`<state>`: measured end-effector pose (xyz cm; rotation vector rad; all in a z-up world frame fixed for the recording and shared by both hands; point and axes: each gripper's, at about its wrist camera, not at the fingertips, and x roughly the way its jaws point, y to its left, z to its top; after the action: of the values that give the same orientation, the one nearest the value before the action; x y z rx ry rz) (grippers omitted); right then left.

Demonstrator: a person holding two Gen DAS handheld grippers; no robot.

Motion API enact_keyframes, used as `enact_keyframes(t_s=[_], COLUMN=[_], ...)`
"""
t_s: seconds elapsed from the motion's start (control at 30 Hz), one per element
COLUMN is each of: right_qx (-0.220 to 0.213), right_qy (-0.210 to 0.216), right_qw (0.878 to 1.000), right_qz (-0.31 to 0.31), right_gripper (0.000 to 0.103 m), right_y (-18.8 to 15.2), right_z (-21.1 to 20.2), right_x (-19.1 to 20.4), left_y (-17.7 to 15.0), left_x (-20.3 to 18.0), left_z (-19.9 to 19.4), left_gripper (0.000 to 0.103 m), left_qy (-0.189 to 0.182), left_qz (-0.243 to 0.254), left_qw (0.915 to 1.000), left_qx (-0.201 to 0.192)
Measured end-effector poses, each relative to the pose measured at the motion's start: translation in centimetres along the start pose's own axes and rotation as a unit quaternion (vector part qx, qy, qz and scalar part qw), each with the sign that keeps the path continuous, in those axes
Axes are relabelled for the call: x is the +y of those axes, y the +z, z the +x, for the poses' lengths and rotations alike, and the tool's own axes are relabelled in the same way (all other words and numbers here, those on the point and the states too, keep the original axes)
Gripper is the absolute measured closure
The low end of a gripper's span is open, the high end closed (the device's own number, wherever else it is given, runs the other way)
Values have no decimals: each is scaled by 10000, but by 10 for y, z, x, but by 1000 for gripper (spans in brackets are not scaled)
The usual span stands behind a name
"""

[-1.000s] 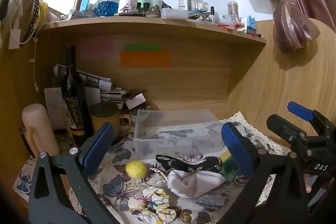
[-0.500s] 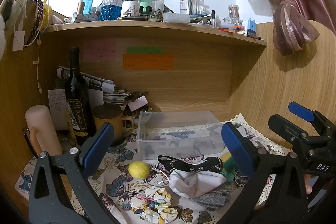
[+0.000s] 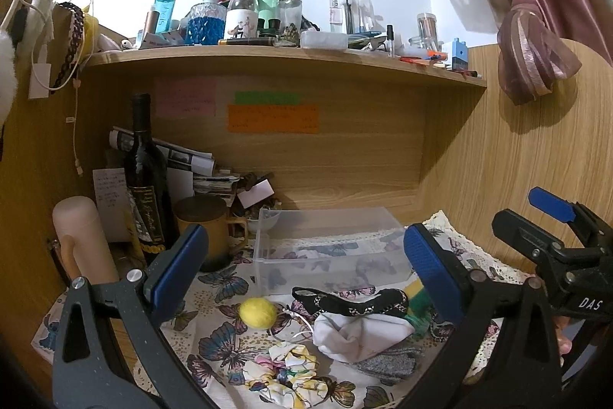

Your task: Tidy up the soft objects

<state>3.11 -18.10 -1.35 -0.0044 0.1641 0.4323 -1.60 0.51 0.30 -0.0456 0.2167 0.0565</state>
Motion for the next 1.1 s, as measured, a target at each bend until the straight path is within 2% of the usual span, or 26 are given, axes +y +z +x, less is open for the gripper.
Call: enact_keyframes(t_s=[1.1], right_qx=[-13], right_qy=[19], right_qw=[10000], right_qz=[39], right_gripper=[0], right_y=[0], right_z=[-3], right_x=[-1], left_y=[0], left_x=[2], left_z=[0], left_gripper=[0], left_qy=[40], left_qz=[-12], left_qw=[10000], left_qx=[16])
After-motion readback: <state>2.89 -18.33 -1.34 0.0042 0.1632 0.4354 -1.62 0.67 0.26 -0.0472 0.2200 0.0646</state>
